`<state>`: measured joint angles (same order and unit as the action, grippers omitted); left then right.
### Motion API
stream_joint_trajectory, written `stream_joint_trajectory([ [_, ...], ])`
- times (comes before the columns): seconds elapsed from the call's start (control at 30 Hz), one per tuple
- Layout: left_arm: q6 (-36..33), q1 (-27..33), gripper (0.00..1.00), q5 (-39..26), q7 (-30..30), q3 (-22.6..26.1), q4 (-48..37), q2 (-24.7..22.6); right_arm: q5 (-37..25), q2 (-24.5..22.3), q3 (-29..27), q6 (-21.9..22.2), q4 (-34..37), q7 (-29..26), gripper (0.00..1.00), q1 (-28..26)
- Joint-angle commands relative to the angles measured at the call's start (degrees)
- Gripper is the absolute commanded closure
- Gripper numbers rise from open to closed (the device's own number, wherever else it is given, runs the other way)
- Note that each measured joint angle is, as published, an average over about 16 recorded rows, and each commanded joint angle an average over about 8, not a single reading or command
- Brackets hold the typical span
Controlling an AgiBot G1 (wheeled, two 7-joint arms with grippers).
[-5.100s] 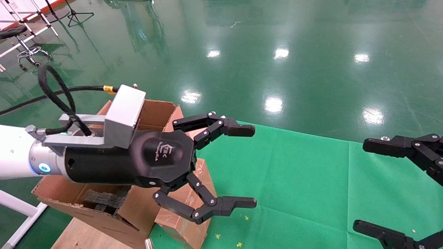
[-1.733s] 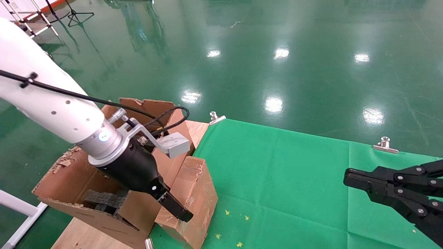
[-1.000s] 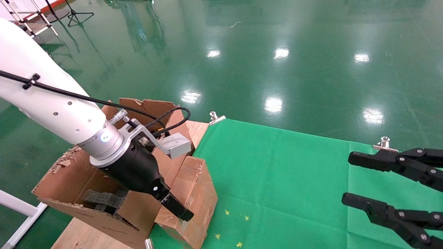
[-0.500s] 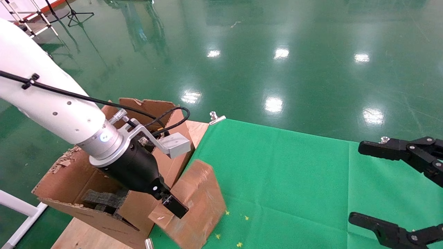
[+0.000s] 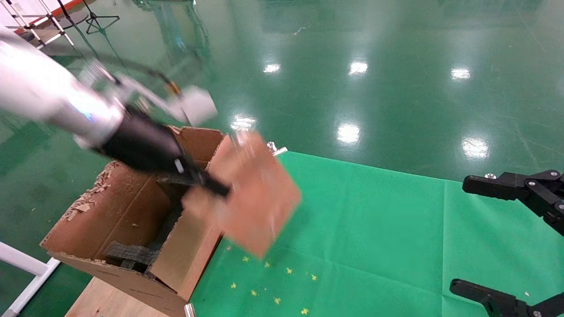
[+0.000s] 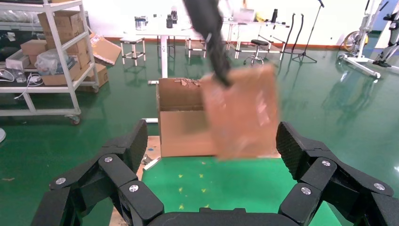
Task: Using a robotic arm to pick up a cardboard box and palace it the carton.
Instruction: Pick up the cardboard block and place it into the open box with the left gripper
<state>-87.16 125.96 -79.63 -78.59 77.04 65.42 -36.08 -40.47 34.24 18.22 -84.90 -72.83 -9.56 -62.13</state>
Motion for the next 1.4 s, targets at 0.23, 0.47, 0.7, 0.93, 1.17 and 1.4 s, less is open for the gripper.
stream_joint_trajectory([
  [0.23, -0.6, 9.4, 1.00, -3.5, 8.8, -3.1, -12.6, 1.5, 0.0, 0.0, 0.0, 0.0, 0.0, 0.0, 0.00, 0.0],
  [0.47, -0.9, 13.4, 1.00, -11.3, 16.8, -1.2, -21.6, 2.5, 0.0, 0.0, 0.0, 0.0, 0.0, 0.0, 0.00, 0.0],
  [0.7, 0.7, 11.3, 1.00, -16.2, 24.0, 1.6, -30.3, 4.2, 0.0, 0.0, 0.0, 0.0, 0.0, 0.0, 0.00, 0.0],
  [0.93, 5.0, 6.4, 1.00, -17.1, 29.9, 2.8, -39.9, 4.7, 0.0, 0.0, 0.0, 0.0, 0.0, 0.0, 0.00, 0.0],
  [1.17, 8.7, 1.8, 1.00, -14.8, 34.8, 2.2, -49.2, 3.4, 0.0, 0.0, 0.1, 0.0, 0.0, 0.0, 0.00, 0.0],
  [1.4, 12.6, -2.7, 1.00, -13.0, 38.6, 1.5, -56.1, 1.0, 0.0, 0.0, 0.1, 0.0, 0.0, 0.0, 0.00, 0.0],
])
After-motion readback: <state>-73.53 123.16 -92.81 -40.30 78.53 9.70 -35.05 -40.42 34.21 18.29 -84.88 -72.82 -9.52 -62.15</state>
